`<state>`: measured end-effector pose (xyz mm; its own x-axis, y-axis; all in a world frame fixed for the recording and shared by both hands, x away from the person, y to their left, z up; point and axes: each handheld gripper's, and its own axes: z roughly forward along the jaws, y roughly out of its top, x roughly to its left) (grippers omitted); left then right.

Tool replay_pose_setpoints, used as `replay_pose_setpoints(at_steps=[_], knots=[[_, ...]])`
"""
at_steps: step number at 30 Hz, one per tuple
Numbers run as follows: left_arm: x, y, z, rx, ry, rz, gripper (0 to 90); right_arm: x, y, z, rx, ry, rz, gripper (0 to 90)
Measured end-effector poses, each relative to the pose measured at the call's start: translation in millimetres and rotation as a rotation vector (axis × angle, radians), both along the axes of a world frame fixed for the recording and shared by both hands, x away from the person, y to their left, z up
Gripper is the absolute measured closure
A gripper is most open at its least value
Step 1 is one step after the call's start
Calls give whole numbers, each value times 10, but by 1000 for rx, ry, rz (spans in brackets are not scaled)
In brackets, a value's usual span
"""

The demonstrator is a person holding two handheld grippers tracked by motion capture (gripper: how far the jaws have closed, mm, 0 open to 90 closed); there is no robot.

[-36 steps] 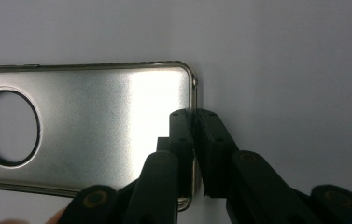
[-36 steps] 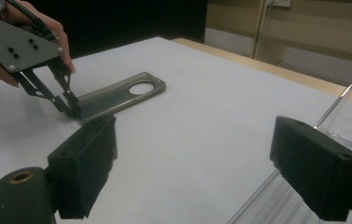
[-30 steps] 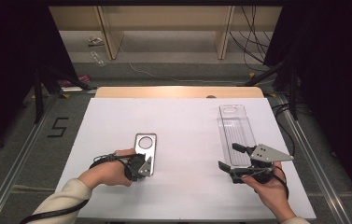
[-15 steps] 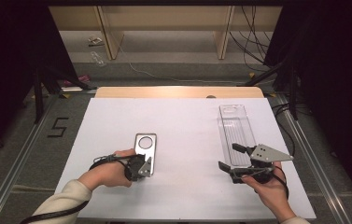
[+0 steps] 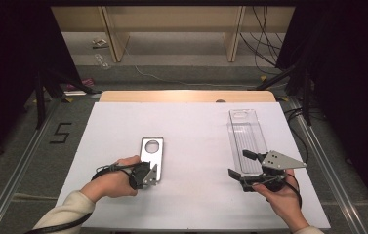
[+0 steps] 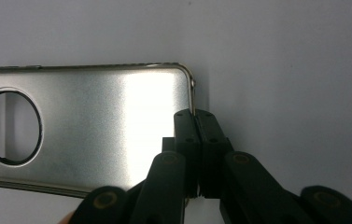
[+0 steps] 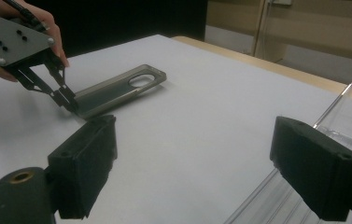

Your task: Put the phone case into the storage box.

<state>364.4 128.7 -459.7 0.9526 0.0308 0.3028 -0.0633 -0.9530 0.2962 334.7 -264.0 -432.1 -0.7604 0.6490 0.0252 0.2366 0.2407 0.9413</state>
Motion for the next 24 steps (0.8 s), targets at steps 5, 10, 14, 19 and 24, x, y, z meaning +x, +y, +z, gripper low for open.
replay_pose_setpoints(at_steps=[5,10,14,19,24], knots=[[-23,10,58,-24,-13,9,885,-1,0,3,2,-1,-1,158],[-41,4,132,-46,-24,11,886,-2,4,4,0,-2,1,158],[-54,5,136,-52,-21,13,886,0,6,-2,0,-2,2,158],[-51,21,157,-54,-25,13,886,3,8,-6,-1,-2,4,158],[-56,30,169,-66,-25,20,887,1,8,-3,-4,-3,4,158]])
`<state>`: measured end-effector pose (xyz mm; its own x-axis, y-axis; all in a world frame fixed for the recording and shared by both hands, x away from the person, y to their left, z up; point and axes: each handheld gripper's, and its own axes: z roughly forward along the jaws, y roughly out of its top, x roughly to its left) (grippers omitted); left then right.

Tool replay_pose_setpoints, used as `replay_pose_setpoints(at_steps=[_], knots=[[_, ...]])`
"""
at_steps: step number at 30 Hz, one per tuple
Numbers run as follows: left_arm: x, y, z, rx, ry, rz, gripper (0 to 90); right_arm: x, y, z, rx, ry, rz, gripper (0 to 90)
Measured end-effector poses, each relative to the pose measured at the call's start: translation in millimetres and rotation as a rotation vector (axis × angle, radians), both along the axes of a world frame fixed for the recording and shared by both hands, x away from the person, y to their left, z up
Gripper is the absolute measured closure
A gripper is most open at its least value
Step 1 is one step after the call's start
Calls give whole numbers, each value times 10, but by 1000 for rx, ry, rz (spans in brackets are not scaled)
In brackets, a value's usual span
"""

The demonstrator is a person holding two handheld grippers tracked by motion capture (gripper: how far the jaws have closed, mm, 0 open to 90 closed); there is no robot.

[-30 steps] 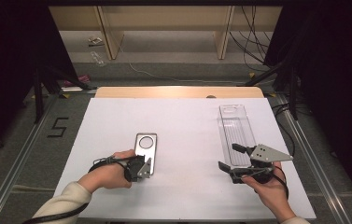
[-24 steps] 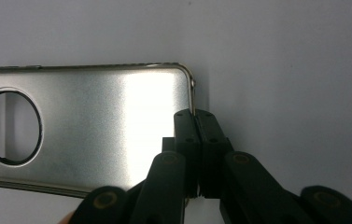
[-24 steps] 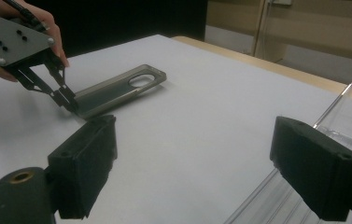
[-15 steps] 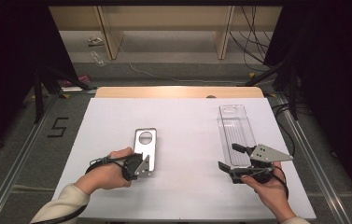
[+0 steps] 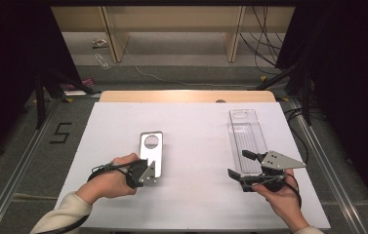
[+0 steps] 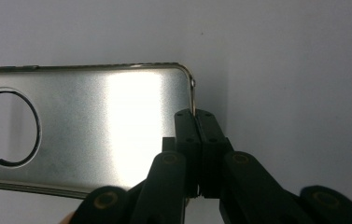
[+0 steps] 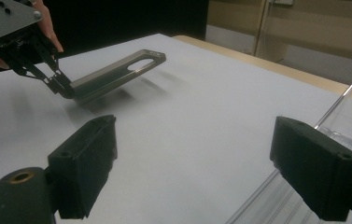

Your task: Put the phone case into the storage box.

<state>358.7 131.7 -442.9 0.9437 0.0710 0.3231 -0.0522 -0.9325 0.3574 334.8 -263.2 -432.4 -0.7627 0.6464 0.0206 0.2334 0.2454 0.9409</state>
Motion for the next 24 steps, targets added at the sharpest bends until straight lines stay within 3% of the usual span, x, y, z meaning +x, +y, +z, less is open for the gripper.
replay_pose_setpoints(at_steps=[24], knots=[[-108,-96,104,-54,-32,-44,887,5,20,-5,-4,1,4,158]])
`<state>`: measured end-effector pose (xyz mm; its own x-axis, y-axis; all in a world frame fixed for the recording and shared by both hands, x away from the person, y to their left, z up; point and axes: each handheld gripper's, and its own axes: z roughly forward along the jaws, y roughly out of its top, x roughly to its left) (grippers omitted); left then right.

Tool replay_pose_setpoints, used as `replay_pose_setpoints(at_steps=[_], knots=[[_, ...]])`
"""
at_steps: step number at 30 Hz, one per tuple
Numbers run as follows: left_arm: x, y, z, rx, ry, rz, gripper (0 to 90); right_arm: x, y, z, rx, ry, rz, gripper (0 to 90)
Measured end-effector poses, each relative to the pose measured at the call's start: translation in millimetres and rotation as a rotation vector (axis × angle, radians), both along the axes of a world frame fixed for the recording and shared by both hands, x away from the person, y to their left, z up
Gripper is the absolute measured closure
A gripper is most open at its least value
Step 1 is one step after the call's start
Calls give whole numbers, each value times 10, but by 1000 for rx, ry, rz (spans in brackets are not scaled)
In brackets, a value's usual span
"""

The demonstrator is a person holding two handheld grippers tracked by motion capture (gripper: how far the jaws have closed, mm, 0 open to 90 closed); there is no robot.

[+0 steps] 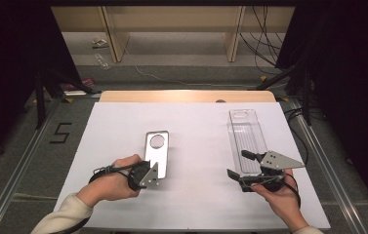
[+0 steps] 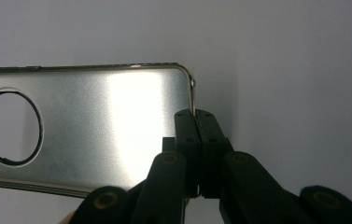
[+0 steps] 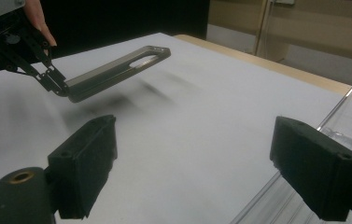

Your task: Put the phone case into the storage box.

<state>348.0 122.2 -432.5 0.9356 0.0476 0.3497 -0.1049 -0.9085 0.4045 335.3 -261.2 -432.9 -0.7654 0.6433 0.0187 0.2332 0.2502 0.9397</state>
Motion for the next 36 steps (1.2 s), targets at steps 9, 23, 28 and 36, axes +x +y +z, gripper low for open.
replay_pose_setpoints(at_steps=[9,23,28,36], knots=[[-47,-53,32,-15,-3,-13,887,0,48,15,11,-2,8,158],[-72,-85,90,-28,-17,-31,887,20,109,44,47,10,-2,159],[-89,-110,101,-41,-21,-39,887,40,177,67,67,13,0,159],[-113,-146,112,-49,-32,-49,887,82,320,102,75,14,17,159]])
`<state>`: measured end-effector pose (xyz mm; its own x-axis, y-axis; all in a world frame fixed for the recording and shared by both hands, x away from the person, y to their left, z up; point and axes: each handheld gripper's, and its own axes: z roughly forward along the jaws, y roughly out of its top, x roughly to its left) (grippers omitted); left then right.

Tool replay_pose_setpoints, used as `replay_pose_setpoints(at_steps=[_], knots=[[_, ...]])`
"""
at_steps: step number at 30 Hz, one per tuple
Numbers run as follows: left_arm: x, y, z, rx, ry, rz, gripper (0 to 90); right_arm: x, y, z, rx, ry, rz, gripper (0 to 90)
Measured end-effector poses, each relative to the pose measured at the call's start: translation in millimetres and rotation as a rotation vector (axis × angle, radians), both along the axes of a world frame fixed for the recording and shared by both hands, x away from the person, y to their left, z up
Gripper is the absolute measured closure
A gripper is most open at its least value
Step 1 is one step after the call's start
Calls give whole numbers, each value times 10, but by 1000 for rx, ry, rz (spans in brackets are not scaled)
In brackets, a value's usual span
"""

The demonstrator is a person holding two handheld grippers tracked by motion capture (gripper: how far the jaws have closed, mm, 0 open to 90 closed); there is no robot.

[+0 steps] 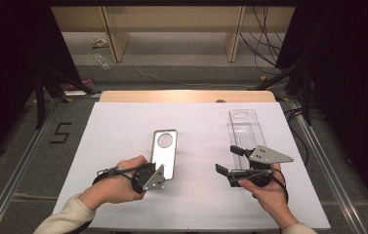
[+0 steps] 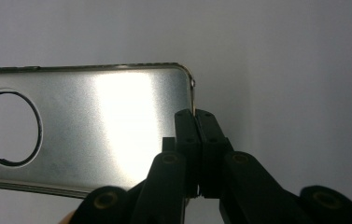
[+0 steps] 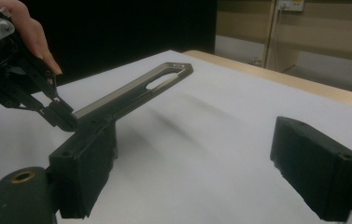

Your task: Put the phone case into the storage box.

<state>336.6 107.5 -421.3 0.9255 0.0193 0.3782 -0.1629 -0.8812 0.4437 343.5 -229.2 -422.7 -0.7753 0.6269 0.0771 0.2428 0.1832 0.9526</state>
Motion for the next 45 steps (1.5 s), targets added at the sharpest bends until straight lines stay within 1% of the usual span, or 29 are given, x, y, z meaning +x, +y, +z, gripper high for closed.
replay_pose_setpoints(at_steps=[4,6,12,17,21,29,34,37,40,45], knots=[[-18,-23,12,-1,-1,-8,887,28,70,9,14,14,5,158],[-25,-38,20,-1,-7,-14,887,44,109,11,12,14,7,158],[-39,-74,19,0,-3,-27,887,118,254,10,4,30,18,158],[-44,-82,20,-3,-4,-27,886,185,343,-4,10,42,21,159],[-54,-96,23,-4,-9,-33,886,251,414,-15,16,63,23,158],[-63,-112,23,-2,-8,-40,886,394,515,-43,25,112,-4,159],[-67,-122,27,-2,-9,-46,886,487,594,-53,11,141,-23,161],[-75,-130,23,-10,-6,-43,887,535,648,-64,1,148,-25,161],[-80,-139,25,-7,-8,-47,887,600,715,-79,-6,162,-30,161],[-87,-149,25,-13,-10,-47,886,696,796,-113,-7,186,-39,162]])
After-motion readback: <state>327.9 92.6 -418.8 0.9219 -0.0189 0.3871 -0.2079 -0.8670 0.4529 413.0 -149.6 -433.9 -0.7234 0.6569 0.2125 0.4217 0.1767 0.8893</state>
